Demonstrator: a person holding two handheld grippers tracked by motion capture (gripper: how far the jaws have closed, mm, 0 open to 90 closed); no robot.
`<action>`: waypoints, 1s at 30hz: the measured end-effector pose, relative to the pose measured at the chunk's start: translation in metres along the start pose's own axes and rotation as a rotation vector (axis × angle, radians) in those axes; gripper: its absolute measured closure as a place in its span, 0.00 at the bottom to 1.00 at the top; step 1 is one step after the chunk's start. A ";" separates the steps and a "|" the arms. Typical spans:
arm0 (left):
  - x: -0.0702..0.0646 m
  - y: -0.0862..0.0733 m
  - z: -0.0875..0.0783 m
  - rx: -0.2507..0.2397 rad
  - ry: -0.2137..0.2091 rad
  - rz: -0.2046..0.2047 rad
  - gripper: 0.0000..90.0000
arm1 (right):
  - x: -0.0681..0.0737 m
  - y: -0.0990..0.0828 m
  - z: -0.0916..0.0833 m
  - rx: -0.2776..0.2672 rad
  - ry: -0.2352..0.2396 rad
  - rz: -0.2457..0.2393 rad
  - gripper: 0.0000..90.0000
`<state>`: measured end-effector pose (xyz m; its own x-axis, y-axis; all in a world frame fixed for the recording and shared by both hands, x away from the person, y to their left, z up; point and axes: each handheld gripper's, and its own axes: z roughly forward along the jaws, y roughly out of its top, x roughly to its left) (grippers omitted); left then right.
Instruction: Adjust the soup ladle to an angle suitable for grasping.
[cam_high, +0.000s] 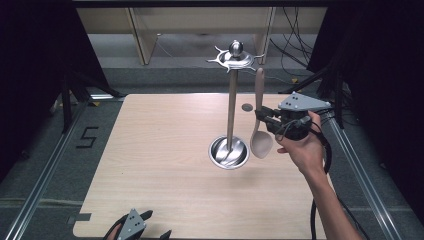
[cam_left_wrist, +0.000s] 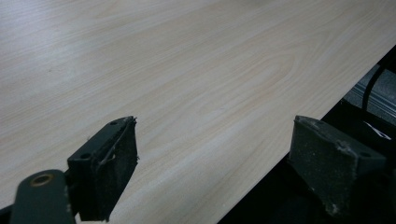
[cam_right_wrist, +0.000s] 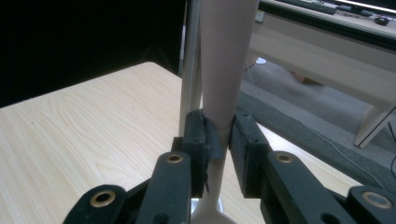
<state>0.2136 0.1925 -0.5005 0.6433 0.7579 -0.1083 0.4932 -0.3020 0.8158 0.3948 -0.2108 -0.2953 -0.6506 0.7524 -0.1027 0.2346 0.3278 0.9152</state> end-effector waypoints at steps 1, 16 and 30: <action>0.000 0.000 -0.001 0.001 -0.002 0.015 0.17 | -0.001 0.001 0.000 0.000 -0.009 -0.010 0.86; 0.000 0.000 0.000 0.000 -0.002 0.007 0.17 | 0.000 0.006 0.010 0.027 -0.015 -0.023 0.86; 0.000 0.000 0.000 0.009 -0.001 0.022 0.17 | 0.001 0.007 0.018 0.016 -0.029 -0.012 0.86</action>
<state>0.2136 0.1929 -0.5002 0.6545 0.7505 -0.0909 0.4843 -0.3240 0.8127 0.4085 -0.1974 -0.2956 -0.6322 0.7646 -0.1255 0.2382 0.3460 0.9075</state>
